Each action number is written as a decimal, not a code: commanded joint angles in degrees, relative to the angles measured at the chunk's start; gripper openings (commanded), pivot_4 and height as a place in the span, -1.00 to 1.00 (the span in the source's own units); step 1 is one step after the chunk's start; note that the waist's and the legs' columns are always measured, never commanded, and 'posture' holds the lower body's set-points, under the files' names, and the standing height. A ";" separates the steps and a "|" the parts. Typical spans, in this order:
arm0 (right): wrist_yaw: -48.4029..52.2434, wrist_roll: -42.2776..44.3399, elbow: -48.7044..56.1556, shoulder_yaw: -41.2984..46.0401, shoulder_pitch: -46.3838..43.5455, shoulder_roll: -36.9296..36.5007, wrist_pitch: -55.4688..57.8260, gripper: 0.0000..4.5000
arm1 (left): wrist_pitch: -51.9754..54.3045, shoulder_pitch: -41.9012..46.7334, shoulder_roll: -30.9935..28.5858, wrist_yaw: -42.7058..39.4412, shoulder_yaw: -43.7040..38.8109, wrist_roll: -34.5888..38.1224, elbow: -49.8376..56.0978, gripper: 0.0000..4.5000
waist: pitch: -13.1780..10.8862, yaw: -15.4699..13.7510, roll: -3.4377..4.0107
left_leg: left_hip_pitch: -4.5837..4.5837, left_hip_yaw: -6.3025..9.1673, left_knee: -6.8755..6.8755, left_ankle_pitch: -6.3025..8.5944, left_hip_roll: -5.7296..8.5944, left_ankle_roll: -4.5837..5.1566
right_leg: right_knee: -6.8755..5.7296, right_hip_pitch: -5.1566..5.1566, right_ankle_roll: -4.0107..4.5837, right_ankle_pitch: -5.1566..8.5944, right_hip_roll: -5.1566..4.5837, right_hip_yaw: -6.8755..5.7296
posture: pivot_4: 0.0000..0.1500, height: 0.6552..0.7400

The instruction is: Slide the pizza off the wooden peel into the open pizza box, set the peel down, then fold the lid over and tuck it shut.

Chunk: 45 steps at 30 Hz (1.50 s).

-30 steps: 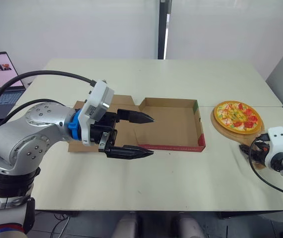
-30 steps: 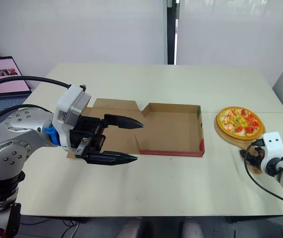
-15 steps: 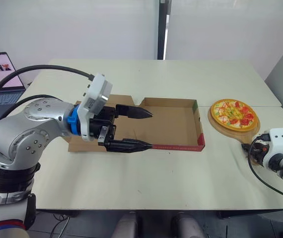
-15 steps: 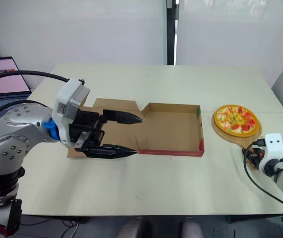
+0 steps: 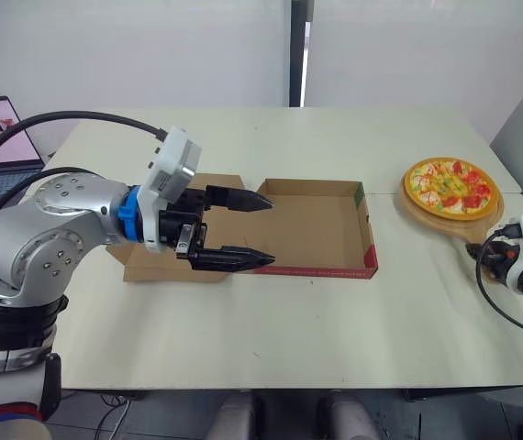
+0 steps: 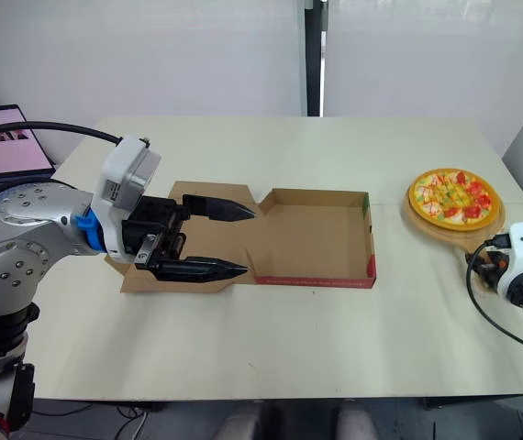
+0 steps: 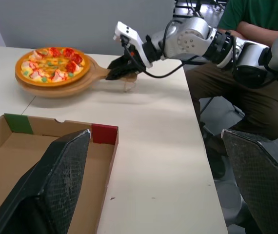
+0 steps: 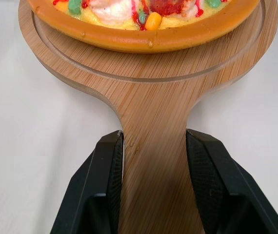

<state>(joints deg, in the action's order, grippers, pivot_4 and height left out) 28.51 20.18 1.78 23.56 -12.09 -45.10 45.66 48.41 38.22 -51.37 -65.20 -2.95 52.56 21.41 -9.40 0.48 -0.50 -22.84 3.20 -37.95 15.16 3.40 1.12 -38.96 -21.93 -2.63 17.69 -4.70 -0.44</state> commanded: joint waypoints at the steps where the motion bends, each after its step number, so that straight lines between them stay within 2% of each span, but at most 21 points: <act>1: 4.11 2.11 6.74 0.92 -3.49 -5.65 0.50 -0.27 | 0.34 -0.82 -1.93 0.57 -3.57 0.19 0.20 1.00 | -0.02 0.00 0.04 | -0.01 0.00 0.00 0.00 0.00 0.00 | 0.00 0.00 0.00 0.00 0.00 0.00 | 1.00 0.72; 9: 11.21 6.16 10.68 -4.45 -10.44 -10.89 5.69 -0.27 | -1.02 -6.77 -6.22 0.21 -6.99 -2.37 -0.25 1.00 | -0.10 0.49 0.03 | -0.06 -0.02 0.00 0.01 -0.04 0.01 | 0.01 -0.08 0.00 0.00 0.00 0.01 | 1.00 0.72; 18: 13.76 5.06 10.61 -15.10 -18.82 -9.43 4.24 -0.27 | -0.92 -10.92 -9.32 0.34 -10.30 -3.27 -0.08 1.00 | -0.19 0.46 -0.01 | -0.13 0.00 0.00 0.01 0.00 0.01 | 0.02 -0.16 0.00 0.00 -0.07 0.00 | 1.00 0.72; 33: 18.12 -7.96 5.42 -26.31 -23.37 -9.41 -12.82 -0.27 | -1.44 -13.09 -10.16 0.18 -10.99 -4.04 0.56 1.00 | -0.23 -0.01 -0.01 | -0.19 -0.01 0.01 -0.01 0.02 -0.03 | 0.00 -0.27 0.01 0.00 -0.10 -0.02 | 1.00 0.72; 45: 20.50 -13.26 2.51 -26.42 -24.24 -9.31 -18.48 -0.27 | -1.42 -12.76 -9.71 -0.08 -10.41 -4.30 0.87 1.00 | -0.24 0.02 -0.01 | -0.19 -0.02 0.01 -0.03 0.01 -0.06 | -0.01 -0.28 0.01 0.00 -0.10 -0.02 | 1.00 0.72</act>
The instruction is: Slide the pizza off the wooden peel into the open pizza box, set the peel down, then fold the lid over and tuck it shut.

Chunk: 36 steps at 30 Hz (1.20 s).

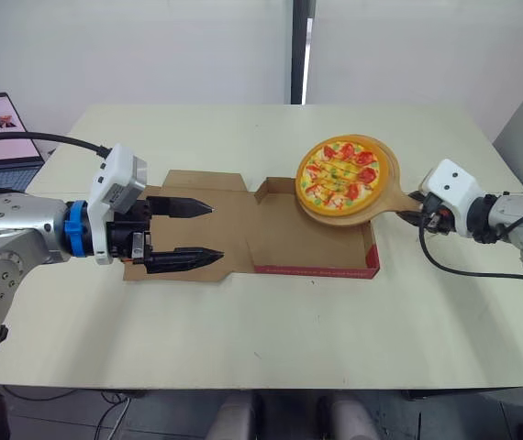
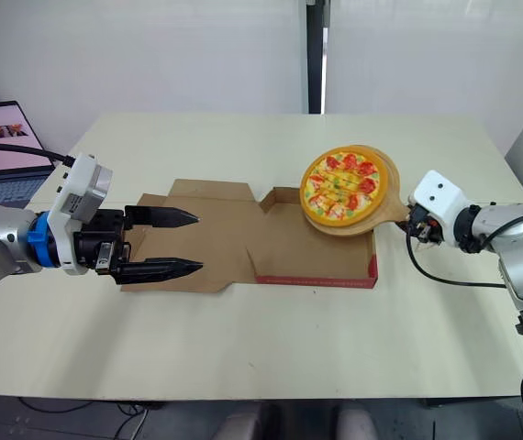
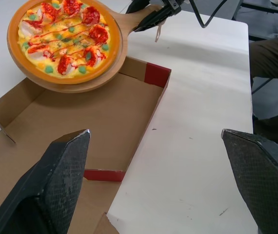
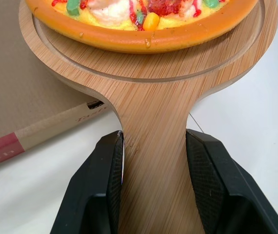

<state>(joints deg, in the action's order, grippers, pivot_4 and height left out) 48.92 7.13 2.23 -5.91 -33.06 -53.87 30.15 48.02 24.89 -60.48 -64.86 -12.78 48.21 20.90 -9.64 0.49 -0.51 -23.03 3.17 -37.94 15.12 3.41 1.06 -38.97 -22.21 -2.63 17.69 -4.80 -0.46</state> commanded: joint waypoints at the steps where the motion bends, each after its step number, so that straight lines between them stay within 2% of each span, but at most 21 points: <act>1: 0.34 -0.29 2.13 3.12 -3.31 -0.55 -3.17 -0.27 | -1.06 0.60 -0.57 -0.45 -0.51 0.02 1.38 1.00 | 0.00 0.03 0.00 | 0.00 0.00 0.00 0.00 0.00 0.00 | 0.00 0.00 0.00 0.00 0.00 0.00 | 1.00 0.72; 12: 3.21 -0.53 3.41 3.28 -2.53 -0.33 -4.19 -0.27 | -1.17 0.70 -0.32 -0.79 -0.24 -0.27 1.27 1.00 | 0.00 0.00 0.00 | 0.00 0.00 0.00 0.00 0.00 0.00 | 0.00 0.00 0.00 0.00 0.00 0.00 | 1.00 0.72; 28: 3.18 -5.70 2.22 2.24 -4.02 0.87 -10.62 -0.27 | -1.87 0.52 -0.21 -0.84 0.40 -0.72 1.18 1.00 | 0.00 0.03 0.00 | 0.00 -0.01 -0.01 -0.10 0.00 -0.17 | -0.02 0.00 0.00 0.00 0.00 0.00 | 1.00 0.72; 36: -1.06 -11.74 -6.31 3.31 -7.46 -1.17 -16.22 -0.27 | -2.46 0.00 -0.39 -0.90 0.28 -1.13 1.12 1.00 | 0.00 0.01 0.00 | 0.01 -0.04 -0.02 -0.10 0.01 -0.17 | -0.02 0.00 0.00 0.00 0.00 0.01 | 1.00 0.72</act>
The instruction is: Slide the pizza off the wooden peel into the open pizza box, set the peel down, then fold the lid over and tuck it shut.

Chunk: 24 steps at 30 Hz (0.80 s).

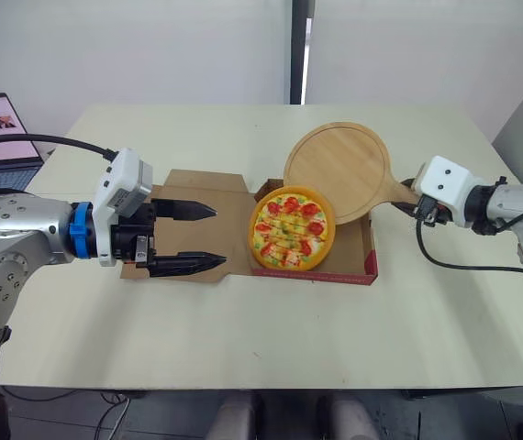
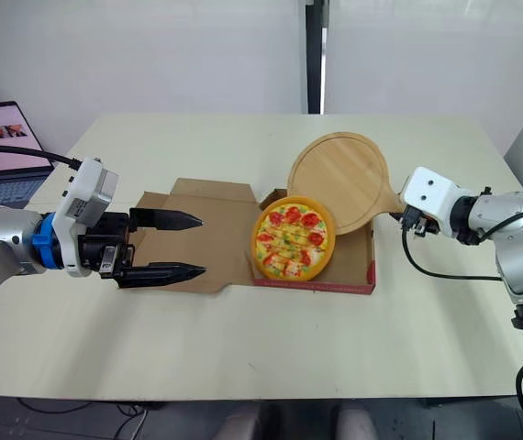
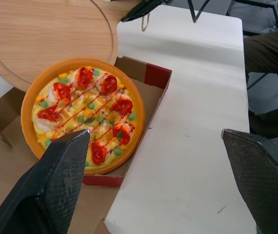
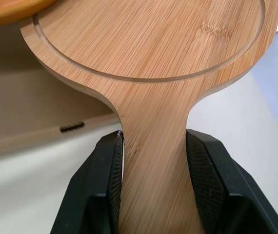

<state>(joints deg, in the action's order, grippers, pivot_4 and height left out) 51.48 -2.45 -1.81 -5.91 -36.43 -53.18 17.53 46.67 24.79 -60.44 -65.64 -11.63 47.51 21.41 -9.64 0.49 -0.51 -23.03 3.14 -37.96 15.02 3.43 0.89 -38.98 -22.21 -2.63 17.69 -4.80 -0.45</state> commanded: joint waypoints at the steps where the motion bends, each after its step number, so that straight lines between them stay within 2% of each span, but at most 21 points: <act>1: -4.46 -3.08 -4.04 3.55 -5.04 -2.19 -4.69 -0.27 | -1.24 0.09 -0.44 -0.17 -0.84 -0.53 0.52 1.00 | 0.00 0.02 0.00 | 0.00 -0.01 0.00 0.00 0.00 -0.01 | 0.00 -0.01 0.00 0.00 0.00 0.00 | 1.00 0.72; 6: -6.98 -3.60 -10.76 6.23 -7.59 -4.28 -7.06 -0.27 | -1.98 0.09 -0.49 -0.56 -0.60 -1.06 0.19 1.00 | 0.00 0.03 0.00 | 0.00 -0.03 0.03 -0.01 -0.01 -0.02 | 0.00 -0.03 0.00 0.00 0.00 0.01 | 1.00 0.72; 9: -6.01 -0.99 -7.70 9.54 -3.53 -4.56 -4.51 -0.27 | -2.11 -0.09 -0.43 -0.67 -0.71 -1.25 0.22 1.00 | 0.00 -0.01 0.00 | 0.00 -0.03 0.03 -0.01 -0.01 -0.02 | 0.00 -0.01 0.00 0.00 0.00 0.01 | 1.00 0.72; 13: -7.19 5.54 4.13 18.31 6.15 -1.22 4.93 -0.27 | -1.75 -0.64 -0.05 -0.16 -1.15 -0.87 0.73 1.00 | 0.00 -0.15 0.00 | 0.00 -0.01 0.02 0.00 -0.03 -0.01 | -0.01 0.02 0.00 0.00 0.00 0.00 | 1.00 0.72; 17: -11.89 7.79 14.65 25.80 16.22 3.15 14.97 -0.27 | -1.04 0.12 1.34 0.83 -0.87 0.37 1.05 1.00 | 0.00 -0.29 0.01 | -0.01 0.01 -0.01 0.02 -0.02 0.03 | -0.08 0.02 0.00 0.00 0.00 0.01 | 1.00 0.72; 24: -20.22 9.61 21.84 33.26 26.29 11.36 26.64 -0.27 | -0.55 4.14 4.48 1.25 1.36 1.87 0.54 1.00 | 0.01 -0.36 0.00 | 0.03 0.01 -0.04 0.11 0.00 0.19 | -0.07 0.08 0.00 0.00 0.00 0.01 | 1.00 0.72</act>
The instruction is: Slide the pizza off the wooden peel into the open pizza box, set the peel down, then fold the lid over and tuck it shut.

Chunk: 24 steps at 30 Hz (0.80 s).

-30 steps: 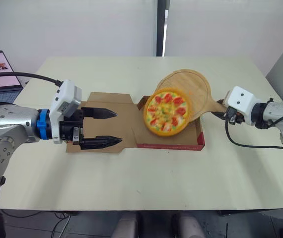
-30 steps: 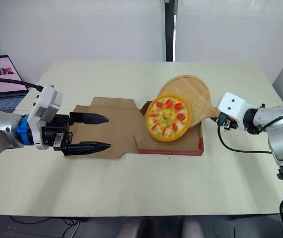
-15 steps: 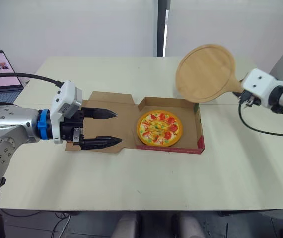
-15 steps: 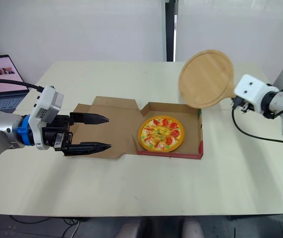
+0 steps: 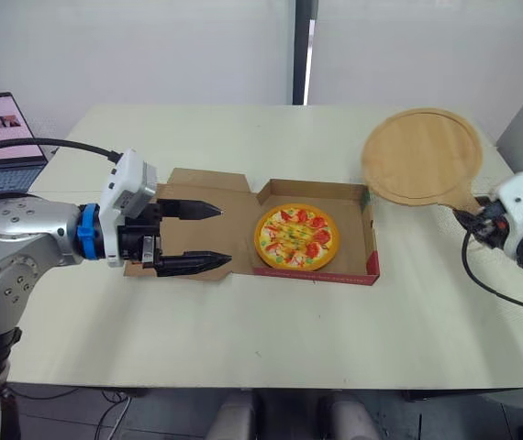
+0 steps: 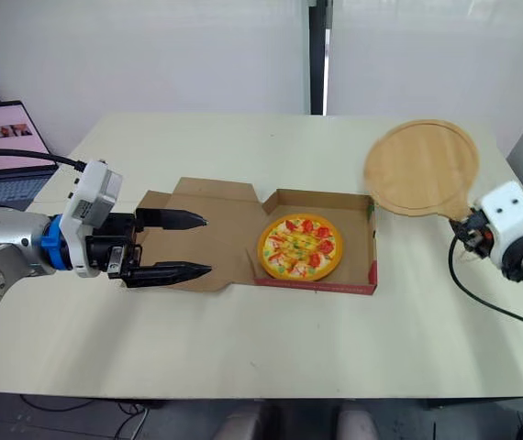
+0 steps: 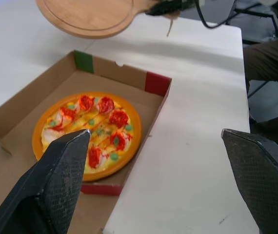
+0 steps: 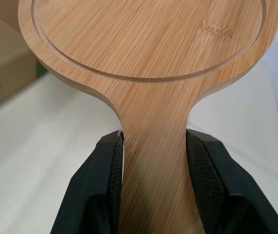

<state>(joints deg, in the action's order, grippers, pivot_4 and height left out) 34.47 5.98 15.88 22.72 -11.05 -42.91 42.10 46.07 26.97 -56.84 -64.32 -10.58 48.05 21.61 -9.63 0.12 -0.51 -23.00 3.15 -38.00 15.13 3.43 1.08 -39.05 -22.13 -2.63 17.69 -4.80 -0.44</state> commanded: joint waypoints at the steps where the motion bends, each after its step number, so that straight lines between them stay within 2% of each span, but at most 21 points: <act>1: -4.01 1.30 4.31 5.16 1.80 1.93 3.04 -0.27 | 0.03 2.67 1.29 -0.33 0.68 1.63 0.26 1.00 | 0.00 0.00 0.00 | 0.00 0.00 0.01 0.00 0.00 0.00 | 0.00 0.00 0.00 0.00 0.00 0.00 | 1.00 0.72; 6: -8.76 2.05 2.77 7.24 2.85 5.76 6.79 -0.27 | -0.06 5.09 2.53 -1.99 2.52 2.83 1.12 1.00 | 0.01 0.37 0.02 | 0.02 -0.05 0.04 -0.04 -0.01 -0.07 | -0.01 -0.02 0.00 0.00 0.03 0.04 | 1.00 0.72; 14: -10.92 3.31 0.43 6.33 4.93 7.16 8.07 -0.27 | 1.28 11.21 8.28 1.37 4.45 5.78 1.97 1.00 | 0.01 0.18 0.01 | 0.03 -0.05 0.01 -0.10 0.00 -0.17 | -0.01 0.02 0.00 0.00 0.05 0.03 | 1.00 0.72; 19: -11.26 4.91 -0.65 6.22 4.55 7.74 10.80 -0.27 | 1.36 11.92 9.23 1.74 5.16 5.32 1.73 1.00 | 0.01 0.32 0.02 | 0.05 -0.05 0.02 -0.11 -0.01 -0.19 | -0.02 0.02 0.00 0.00 0.08 0.03 | 1.00 0.72; 24: -11.87 6.31 0.19 6.70 4.91 7.53 11.64 0.47 | 0.99 10.27 8.65 2.39 4.73 4.54 2.10 1.00 | 0.01 0.29 0.01 | 0.06 -0.03 0.02 -0.11 -0.02 -0.18 | -0.01 0.05 0.00 0.00 0.09 0.03 | 1.00 0.72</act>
<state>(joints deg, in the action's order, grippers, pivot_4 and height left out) 23.03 11.06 13.36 27.17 -5.73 -34.85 54.02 47.50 37.66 -47.45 -62.30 -4.51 52.68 22.66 -9.62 0.41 -0.49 -22.93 3.12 -37.98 15.03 3.41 0.90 -39.06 -22.08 -2.63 17.69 -4.71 -0.41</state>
